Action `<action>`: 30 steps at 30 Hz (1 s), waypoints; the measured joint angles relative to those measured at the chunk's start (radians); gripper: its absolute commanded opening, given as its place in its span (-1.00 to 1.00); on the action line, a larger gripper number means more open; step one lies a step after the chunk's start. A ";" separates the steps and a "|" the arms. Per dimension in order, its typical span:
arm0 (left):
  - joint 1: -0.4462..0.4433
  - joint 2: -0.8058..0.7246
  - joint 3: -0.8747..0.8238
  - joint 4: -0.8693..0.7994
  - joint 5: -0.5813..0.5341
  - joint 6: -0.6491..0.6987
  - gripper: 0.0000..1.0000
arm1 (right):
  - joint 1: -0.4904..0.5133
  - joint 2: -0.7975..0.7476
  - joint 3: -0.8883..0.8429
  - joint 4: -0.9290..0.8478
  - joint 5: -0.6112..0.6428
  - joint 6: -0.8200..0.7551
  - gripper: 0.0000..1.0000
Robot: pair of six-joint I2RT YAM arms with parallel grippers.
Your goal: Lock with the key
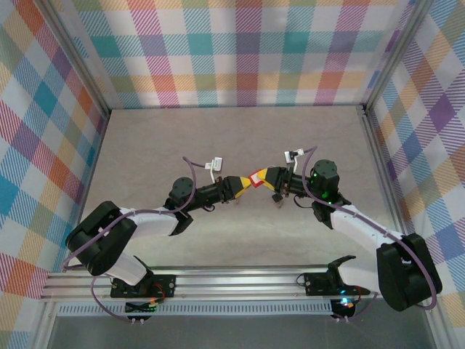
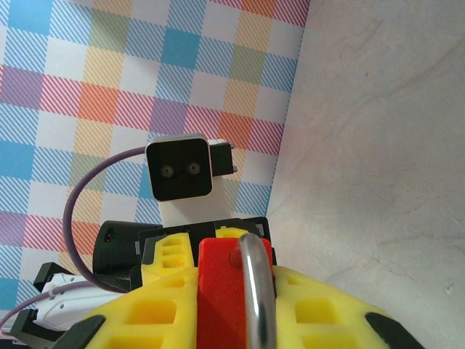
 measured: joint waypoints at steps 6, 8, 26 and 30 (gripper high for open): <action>0.000 0.002 0.002 0.004 -0.003 -0.001 -0.63 | 0.000 -0.008 -0.002 0.001 0.006 0.000 -1.00; 0.000 0.005 0.002 0.005 -0.004 -0.001 -0.65 | 0.000 -0.008 -0.006 0.006 0.009 0.000 -1.00; 0.000 0.006 0.002 0.013 -0.016 -0.023 -1.00 | 0.000 -0.006 -0.048 0.125 0.027 0.037 -1.00; 0.000 0.006 0.002 0.015 -0.022 -0.023 -1.00 | 0.001 0.002 -0.048 0.138 0.029 0.041 -1.00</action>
